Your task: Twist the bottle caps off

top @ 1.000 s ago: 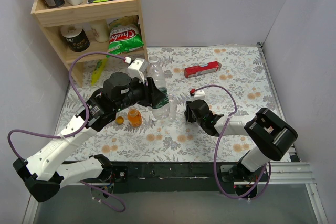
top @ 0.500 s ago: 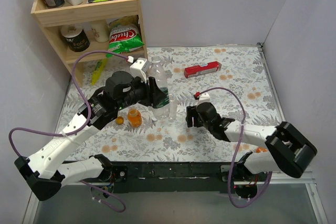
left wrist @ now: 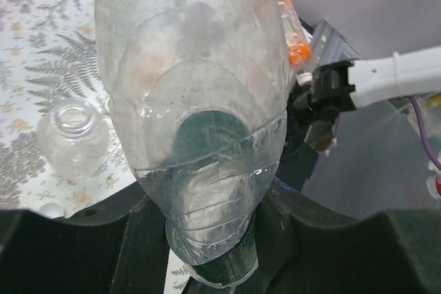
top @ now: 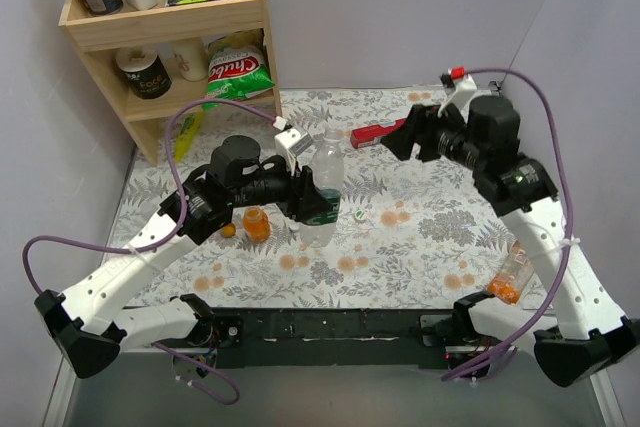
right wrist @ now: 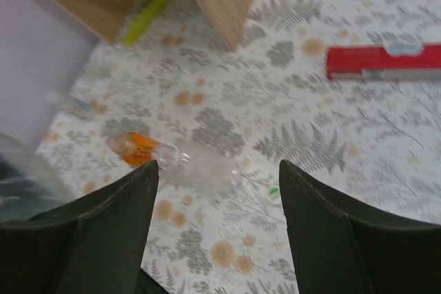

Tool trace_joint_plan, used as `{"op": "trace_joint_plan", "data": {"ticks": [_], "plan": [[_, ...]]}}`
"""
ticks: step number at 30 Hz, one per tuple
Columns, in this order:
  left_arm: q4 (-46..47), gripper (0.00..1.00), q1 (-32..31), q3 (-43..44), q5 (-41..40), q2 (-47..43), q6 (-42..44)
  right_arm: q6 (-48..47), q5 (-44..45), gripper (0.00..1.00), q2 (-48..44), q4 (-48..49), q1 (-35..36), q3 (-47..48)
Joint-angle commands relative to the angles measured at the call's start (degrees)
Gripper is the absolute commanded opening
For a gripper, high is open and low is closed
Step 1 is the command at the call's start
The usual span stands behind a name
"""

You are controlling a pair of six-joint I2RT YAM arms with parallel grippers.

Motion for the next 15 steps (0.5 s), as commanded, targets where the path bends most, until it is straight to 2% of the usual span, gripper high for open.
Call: {"op": "trace_joint_plan", "data": {"ticks": [1, 2, 7, 15], "plan": [[3.1, 0.32, 0.0, -0.8, 9.7, 0.9, 2.1, 0.4, -25.1, 0.76, 9.3, -13.0, -1.4, 17.3], [3.1, 0.32, 0.0, -0.8, 10.0, 1.1, 2.1, 2.1, -31.5, 0.75, 10.3, -11.5, -1.4, 19.4], [3.0, 0.32, -0.2, -0.4, 11.8, 2.6, 2.1, 15.4, -39.8, 0.75, 10.7, 3.5, -1.1, 20.3], [2.7, 0.32, -1.3, 0.4, 12.4, 5.1, 2.7, 13.6, -37.6, 0.73, 12.3, 0.2, 4.1, 21.0]]}}
